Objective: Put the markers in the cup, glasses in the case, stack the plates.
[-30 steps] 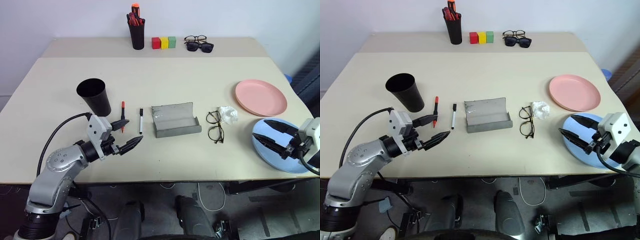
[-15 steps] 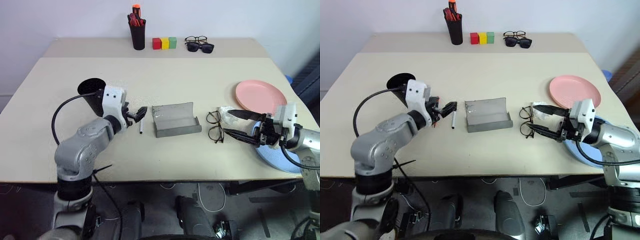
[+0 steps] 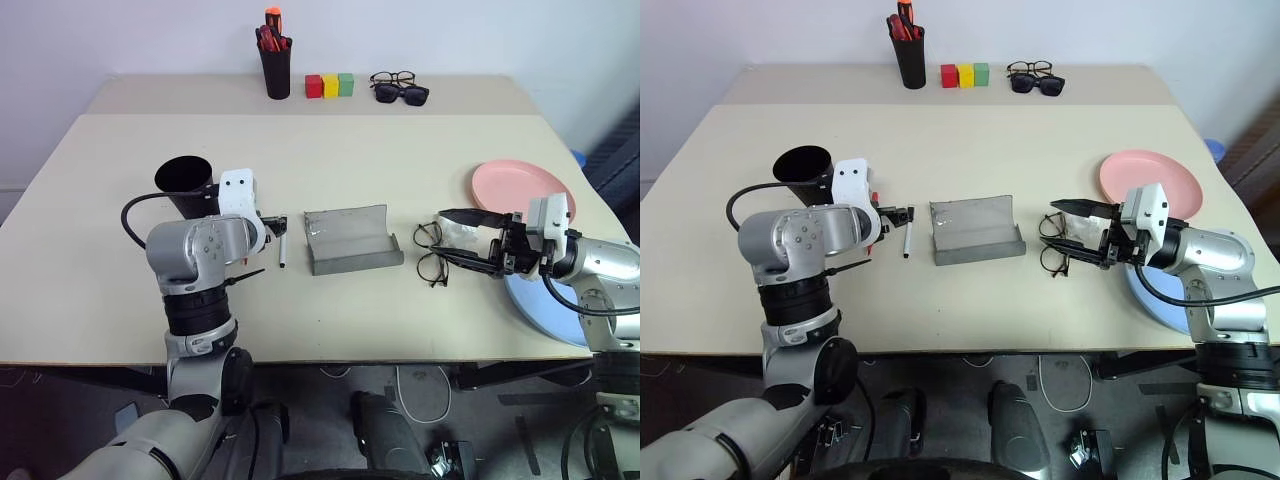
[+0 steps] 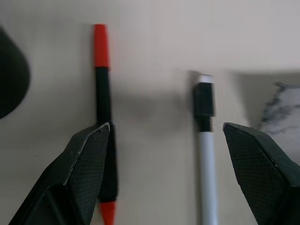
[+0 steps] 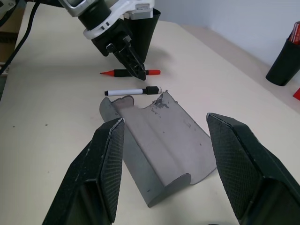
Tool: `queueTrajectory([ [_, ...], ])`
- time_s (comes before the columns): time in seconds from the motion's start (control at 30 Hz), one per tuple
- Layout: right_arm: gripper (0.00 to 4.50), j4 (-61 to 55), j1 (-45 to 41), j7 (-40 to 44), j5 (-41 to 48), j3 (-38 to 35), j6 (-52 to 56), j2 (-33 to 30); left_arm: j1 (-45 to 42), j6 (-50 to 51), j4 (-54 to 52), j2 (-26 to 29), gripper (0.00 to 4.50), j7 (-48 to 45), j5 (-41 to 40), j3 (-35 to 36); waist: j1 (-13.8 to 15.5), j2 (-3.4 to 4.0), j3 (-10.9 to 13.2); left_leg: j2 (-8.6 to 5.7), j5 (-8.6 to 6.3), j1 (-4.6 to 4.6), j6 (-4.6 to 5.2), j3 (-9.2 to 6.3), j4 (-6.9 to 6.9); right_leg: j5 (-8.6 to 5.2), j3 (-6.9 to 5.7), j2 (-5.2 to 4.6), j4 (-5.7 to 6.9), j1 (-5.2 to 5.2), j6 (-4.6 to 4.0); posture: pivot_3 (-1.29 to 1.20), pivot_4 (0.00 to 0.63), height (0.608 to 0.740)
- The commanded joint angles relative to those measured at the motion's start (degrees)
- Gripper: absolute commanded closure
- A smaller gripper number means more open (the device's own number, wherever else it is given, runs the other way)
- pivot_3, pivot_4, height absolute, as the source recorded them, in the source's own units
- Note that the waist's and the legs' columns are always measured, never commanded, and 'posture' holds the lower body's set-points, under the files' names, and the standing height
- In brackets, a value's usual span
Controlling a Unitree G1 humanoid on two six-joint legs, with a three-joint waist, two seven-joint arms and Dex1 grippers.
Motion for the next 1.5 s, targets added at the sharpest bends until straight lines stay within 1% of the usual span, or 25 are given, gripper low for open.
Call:
queueTrajectory([
  [0.03,1.69,-0.45,-0.96,-0.06,0.09,-0.92,-1.35,0.33,-3.30,-2.08,3.04,-1.51,0.52,0.73,1.76,0.63,0.06,0.00,0.00,-0.01,0.01,0.00,-0.03,0.00,0.00,0.00,0.00,-0.01,0.00,0.01,0.01,0.00,0.150,0.740],
  [0.23,1.69,-1.03,-0.13,-0.66,0.11,-1.64,-1.62,-0.02,-6.83,-4.05,8.77,-2.75,0.52,0.61,2.86,1.40,-0.15,0.00,0.00,-0.03,0.03,-0.04,-0.06,0.00,-0.02,0.04,0.00,-0.02,-0.09,0.01,0.08,0.00,0.150,0.740],
  [0.43,1.69,-1.87,1.34,-1.39,0.38,-2.39,-1.77,-0.39,-7.98,-4.84,11.66,-1.66,0.52,-0.34,3.34,0.11,-0.12,-0.01,0.00,-0.03,0.03,-0.04,-0.06,0.00,-0.09,0.05,0.00,-0.02,-0.10,-0.01,0.10,0.00,0.150,0.740],
  [0.97,1.69,-2.92,2.96,-2.69,0.54,-3.01,-1.61,-0.67,-7.26,-7.17,15.76,-1.52,0.52,-2.45,4.61,-3.54,-0.10,0.00,0.00,-0.03,0.05,-0.04,-0.09,0.00,-0.07,0.09,0.01,-0.02,-0.10,-0.01,0.15,0.00,0.150,0.740],
  [1.03,1.64,-3.09,3.23,-2.79,0.56,-3.09,-1.63,-0.70,-7.10,-7.46,15.99,-1.62,1.06,-2.21,4.90,-3.74,-0.09,0.00,0.00,-0.03,0.05,-0.04,-0.09,0.00,-0.07,0.09,0.01,-0.02,-0.09,-0.01,0.15,0.00,0.150,0.740],
  [1.07,1.64,-3.15,3.34,-2.84,0.56,-3.12,-1.64,-0.71,-7.05,-7.62,16.12,-1.64,1.41,-2.14,5.06,-3.82,-0.07,0.00,0.00,-0.03,0.05,-0.04,-0.09,0.00,-0.07,0.09,0.01,-0.02,-0.09,-0.01,0.16,0.00,0.150,0.740],
  [1.13,1.64,-3.28,3.45,-2.98,0.54,-3.10,-1.61,-0.68,-6.99,-7.81,16.30,-1.61,2.32,-2.16,5.34,-3.88,-0.06,0.00,0.00,-0.03,0.05,-0.04,-0.09,0.00,-0.07,0.09,0.01,-0.02,-0.10,-0.01,0.16,0.00,0.150,0.740],
  [1.2,1.64,-3.38,3.49,-3.21,0.47,-3.06,-1.55,-0.64,-6.91,-7.98,16.59,-1.62,3.47,-2.12,5.67,-3.82,-0.05,0.00,0.00,-0.03,0.05,-0.04,-0.09,0.00,-0.07,0.09,0.01,-0.03,-0.10,-0.01,0.16,0.00,0.150,0.740],
  [1.23,1.64,-3.40,3.49,-3.31,0.46,-3.04,-1.53,-0.63,-6.89,-8.09,16.76,-1.63,3.89,-2.02,5.82,-3.81,-0.05,0.00,0.00,-0.03,0.05,-0.04,-0.09,0.00,-0.07,0.09,0.01,-0.03,-0.10,-0.01,0.16,0.00,0.150,0.740],
  [1.27,1.64,-3.40,3.50,-3.40,0.43,-3.01,-1.54,-0.62,-6.92,-8.13,17.01,-1.67,4.44,-1.86,5.98,-3.77,-0.06,0.00,0.00,-0.03,0.05,-0.04,-0.10,0.00,-0.07,0.09,0.01,-0.03,-0.10,-0.01,0.16,0.00,0.150,0.740],
  [1.5,1.64,-3.44,3.17,-4.15,0.19,-2.61,-1.72,-0.22,-7.05,-8.61,19.38,-1.13,4.44,-1.58,6.86,-3.88,-0.08,0.01,-0.01,-0.03,0.07,0.00,-0.12,0.00,-0.04,0.10,0.01,-0.02,-0.07,0.03,0.16,0.00,0.150,0.740],
])
